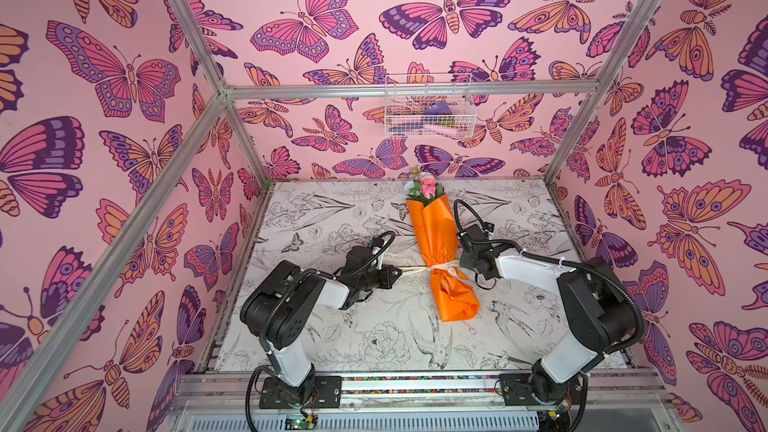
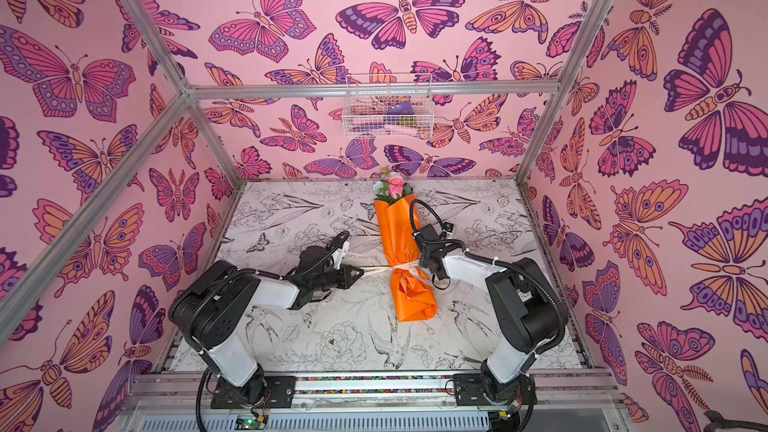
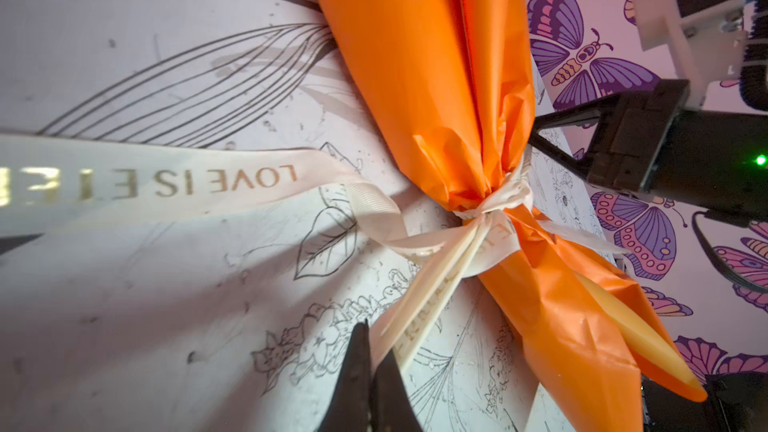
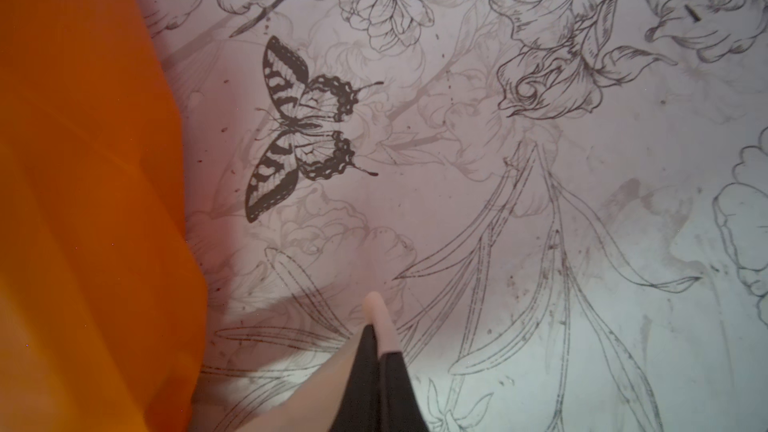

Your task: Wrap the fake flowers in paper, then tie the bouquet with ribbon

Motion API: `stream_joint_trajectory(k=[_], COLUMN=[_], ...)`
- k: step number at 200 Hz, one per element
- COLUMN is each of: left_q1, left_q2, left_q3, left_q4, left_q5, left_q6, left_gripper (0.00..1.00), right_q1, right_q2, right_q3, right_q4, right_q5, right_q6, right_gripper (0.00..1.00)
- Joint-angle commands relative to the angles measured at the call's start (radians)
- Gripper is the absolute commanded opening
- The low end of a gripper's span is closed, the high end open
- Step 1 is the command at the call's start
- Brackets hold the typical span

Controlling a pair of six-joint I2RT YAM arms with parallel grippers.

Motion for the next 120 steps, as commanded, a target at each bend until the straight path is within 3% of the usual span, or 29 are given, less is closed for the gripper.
stream_joint_trajectory(k=[1,19,39,120], left_q1=[0.066,0.089,0.123,0.224], left_q2=[-0.02,-0.026,-0.044,-0.08], left_q3=[-0.039,-0.03,-0.011,0.012], left_q4=[-0.025,-0.025,-0.039,-0.152], left_q5=[-0.1,-0.107,-0.108,-0.126], left_q6=[-0.025,-0.026,-0.032,-0.06], left_gripper=[0.0,0.0,0.0,0.0], right_q1=[-0.028,-0.015,0.014,0.012], right_q2=[0.015,0.031,0.051,0.098], right_q3=[0.01,0.007,0.032,0.106], right_q4=[-0.03,0.029,0.024,-0.075], right_q5=[0.004,-0.139,-0.171,0.0], right_q6=[-0.028,-0.025,-0.026,-0.114], right_gripper=[0.0,0.0,0.0,0.0])
